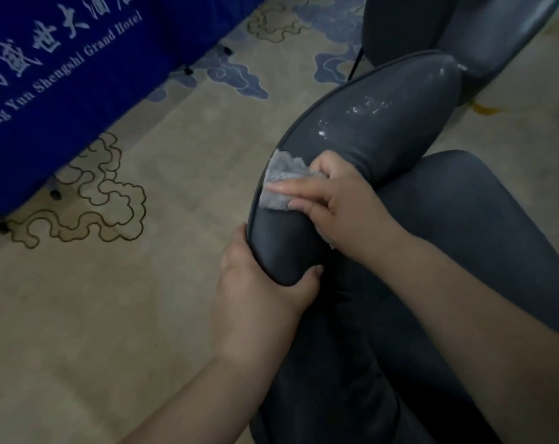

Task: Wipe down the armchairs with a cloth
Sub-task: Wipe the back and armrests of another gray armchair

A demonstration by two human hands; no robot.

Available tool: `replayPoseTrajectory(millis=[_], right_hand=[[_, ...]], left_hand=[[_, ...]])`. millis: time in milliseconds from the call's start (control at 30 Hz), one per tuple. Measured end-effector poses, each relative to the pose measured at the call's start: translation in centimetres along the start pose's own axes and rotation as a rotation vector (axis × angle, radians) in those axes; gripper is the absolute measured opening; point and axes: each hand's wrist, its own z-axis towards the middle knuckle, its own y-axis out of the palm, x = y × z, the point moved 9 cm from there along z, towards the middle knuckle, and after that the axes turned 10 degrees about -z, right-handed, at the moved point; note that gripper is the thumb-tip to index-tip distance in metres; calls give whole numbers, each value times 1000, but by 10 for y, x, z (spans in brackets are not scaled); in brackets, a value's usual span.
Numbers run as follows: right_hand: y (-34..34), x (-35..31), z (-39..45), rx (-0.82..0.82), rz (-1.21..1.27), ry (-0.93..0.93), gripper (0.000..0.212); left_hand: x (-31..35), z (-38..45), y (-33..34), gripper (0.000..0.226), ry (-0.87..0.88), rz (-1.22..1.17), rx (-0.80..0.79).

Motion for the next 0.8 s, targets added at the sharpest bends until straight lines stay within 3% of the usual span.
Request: replayPoseTrajectory(millis=[67, 267, 500, 633, 733, 800], right_hand=[[-1, 2, 0, 37, 16, 36, 27], [3, -8, -9, 62, -32, -105, 28], [-19, 61, 20, 335, -62, 123, 32], [-12, 66, -16, 382, 133, 136, 36], [-18, 77, -9, 333, -12, 63, 34], [-34, 106, 23, 371, -132, 145, 33]], left_hand=[[-1, 0, 1, 91, -2, 11, -6], [0, 4, 4, 91, -27, 64, -29], [12, 42, 16, 104, -1, 162, -95], [27, 67, 24, 94, 49, 208, -127], [40, 97, 39, 86, 60, 236, -180], [50, 120, 53, 89, 74, 281, -219]])
